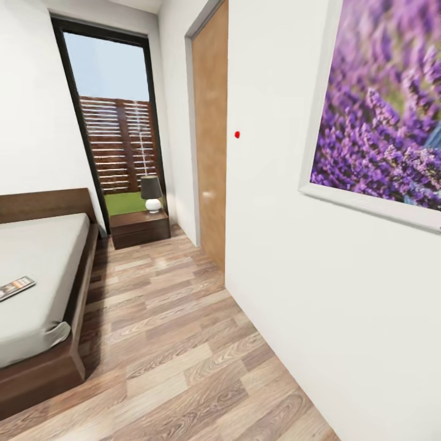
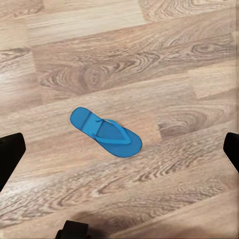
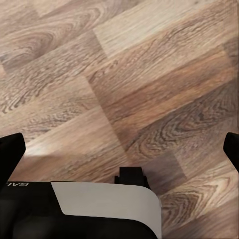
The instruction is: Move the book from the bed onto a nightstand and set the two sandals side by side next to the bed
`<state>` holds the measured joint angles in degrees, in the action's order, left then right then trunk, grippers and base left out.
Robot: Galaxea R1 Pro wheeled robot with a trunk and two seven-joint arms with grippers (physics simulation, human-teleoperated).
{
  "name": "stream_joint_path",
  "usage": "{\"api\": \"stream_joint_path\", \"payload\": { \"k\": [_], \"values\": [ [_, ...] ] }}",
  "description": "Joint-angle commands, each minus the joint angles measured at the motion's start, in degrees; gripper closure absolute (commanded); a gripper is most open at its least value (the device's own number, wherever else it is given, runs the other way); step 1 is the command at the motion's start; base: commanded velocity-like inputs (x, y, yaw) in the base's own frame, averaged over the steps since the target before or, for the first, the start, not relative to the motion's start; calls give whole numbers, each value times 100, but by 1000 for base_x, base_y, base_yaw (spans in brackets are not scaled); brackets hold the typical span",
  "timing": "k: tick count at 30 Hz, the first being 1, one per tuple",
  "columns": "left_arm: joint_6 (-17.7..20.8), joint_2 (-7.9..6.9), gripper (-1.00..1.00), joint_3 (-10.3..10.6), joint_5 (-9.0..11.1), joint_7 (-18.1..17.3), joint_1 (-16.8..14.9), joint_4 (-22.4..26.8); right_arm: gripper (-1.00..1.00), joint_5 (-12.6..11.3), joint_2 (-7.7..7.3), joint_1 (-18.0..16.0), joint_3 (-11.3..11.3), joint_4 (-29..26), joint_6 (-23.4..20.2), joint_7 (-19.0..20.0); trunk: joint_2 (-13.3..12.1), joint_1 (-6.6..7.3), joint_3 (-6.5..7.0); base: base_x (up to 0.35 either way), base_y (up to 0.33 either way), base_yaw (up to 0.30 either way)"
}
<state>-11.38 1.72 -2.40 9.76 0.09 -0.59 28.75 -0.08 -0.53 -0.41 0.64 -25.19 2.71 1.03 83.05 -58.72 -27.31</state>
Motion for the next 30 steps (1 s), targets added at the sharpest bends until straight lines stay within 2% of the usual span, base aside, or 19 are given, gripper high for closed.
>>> {"api": "stream_joint_path", "payload": {
  "k": [1,24,27,28,30],
  "values": [
    [-14,4,-100,-15,17,0,-3,-1,-100,-1,0,-3,7,5,20,11,3,-1,-6,81,-149,0],
    [11,-5,-100,-31,27,22,-8,38,-100,-5,-8,-3,14,5,20,11,3,-1,-6,9,-17,0],
    [378,-11,-100,-38,43,40,-223,106,-100,-5,-9,-2,15,6,20,11,3,-1,-6,0,0,0],
    [680,-17,-100,-39,45,41,-388,120,-100,-5,-9,-3,15,7,20,11,3,-1,-6,0,0,0],
    [1030,-25,-100,-42,47,42,-572,135,-100,-4,-9,-3,15,6,21,11,3,-1,-6,0,0,0]
  ]
}}
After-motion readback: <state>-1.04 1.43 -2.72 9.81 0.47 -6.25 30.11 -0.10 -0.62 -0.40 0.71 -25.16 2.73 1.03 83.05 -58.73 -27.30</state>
